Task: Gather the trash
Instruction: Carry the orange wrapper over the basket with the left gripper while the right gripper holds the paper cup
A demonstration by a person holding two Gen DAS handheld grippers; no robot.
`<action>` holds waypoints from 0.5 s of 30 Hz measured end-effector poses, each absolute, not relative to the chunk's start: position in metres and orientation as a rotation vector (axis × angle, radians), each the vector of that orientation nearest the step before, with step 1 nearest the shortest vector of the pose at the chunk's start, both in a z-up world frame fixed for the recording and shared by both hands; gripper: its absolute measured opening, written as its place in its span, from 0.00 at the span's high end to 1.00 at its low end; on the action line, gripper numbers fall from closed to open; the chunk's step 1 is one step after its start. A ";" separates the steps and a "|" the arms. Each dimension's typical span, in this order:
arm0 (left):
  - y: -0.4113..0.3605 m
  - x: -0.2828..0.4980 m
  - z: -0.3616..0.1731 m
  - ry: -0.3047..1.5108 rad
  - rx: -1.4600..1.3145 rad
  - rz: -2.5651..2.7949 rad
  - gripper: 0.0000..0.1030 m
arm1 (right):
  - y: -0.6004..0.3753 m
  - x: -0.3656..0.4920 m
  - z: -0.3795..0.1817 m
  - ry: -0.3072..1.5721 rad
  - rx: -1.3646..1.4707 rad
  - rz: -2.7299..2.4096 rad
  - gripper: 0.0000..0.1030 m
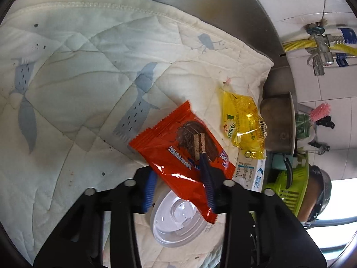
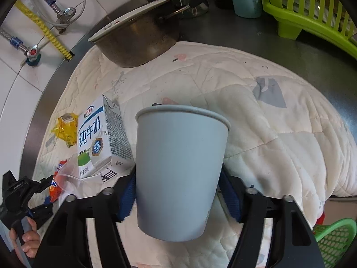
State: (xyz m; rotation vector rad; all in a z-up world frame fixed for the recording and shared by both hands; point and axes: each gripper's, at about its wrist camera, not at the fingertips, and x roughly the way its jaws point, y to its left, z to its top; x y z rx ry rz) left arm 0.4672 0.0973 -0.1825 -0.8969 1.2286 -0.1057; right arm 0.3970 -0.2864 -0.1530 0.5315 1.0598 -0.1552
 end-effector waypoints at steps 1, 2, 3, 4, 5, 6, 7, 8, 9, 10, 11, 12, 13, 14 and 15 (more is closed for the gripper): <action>0.098 0.466 -0.182 1.221 -0.900 -0.112 0.75 | -0.286 0.396 -0.152 1.056 0.521 -0.152 0.41; 0.098 0.465 -0.179 1.209 -0.898 -0.117 0.80 | -0.286 0.395 -0.152 1.054 0.516 -0.151 0.41; 0.099 0.464 -0.177 1.202 -0.894 -0.123 0.84 | -0.286 0.393 -0.151 1.048 0.513 -0.150 0.42; 0.100 0.463 -0.174 1.194 -0.888 -0.126 0.85 | -0.285 0.392 -0.149 1.041 0.512 -0.146 0.42; 0.100 0.461 -0.169 1.181 -0.873 -0.127 0.86 | -0.285 0.390 -0.148 1.037 0.509 -0.144 0.42; 0.100 0.459 -0.165 1.168 -0.858 -0.127 0.88 | -0.285 0.388 -0.146 1.033 0.503 -0.141 0.42; 0.101 0.458 -0.161 1.158 -0.844 -0.127 0.91 | -0.284 0.385 -0.143 1.028 0.495 -0.137 0.42; 0.101 0.456 -0.157 1.148 -0.834 -0.130 0.91 | -0.284 0.382 -0.141 1.023 0.488 -0.133 0.42; 0.102 0.454 -0.153 1.143 -0.829 -0.135 0.92 | -0.283 0.379 -0.138 1.017 0.480 -0.127 0.42; 0.103 0.453 -0.151 1.140 -0.824 -0.137 0.92 | -0.282 0.376 -0.134 1.012 0.472 -0.116 0.42; 0.103 0.450 -0.148 1.137 -0.815 -0.138 0.92 | -0.280 0.371 -0.131 1.006 0.465 -0.101 0.42; 0.103 0.445 -0.142 1.128 -0.797 -0.145 0.93 | -0.279 0.367 -0.127 1.000 0.460 -0.092 0.42; 0.103 0.441 -0.138 1.121 -0.787 -0.151 0.93 | -0.279 0.359 -0.123 0.990 0.456 -0.079 0.42; 0.104 0.436 -0.134 1.114 -0.775 -0.159 0.93 | -0.278 0.355 -0.121 0.986 0.455 -0.070 0.42; 0.104 0.432 -0.132 1.111 -0.765 -0.163 0.93 | -0.277 0.348 -0.118 0.981 0.456 -0.057 0.42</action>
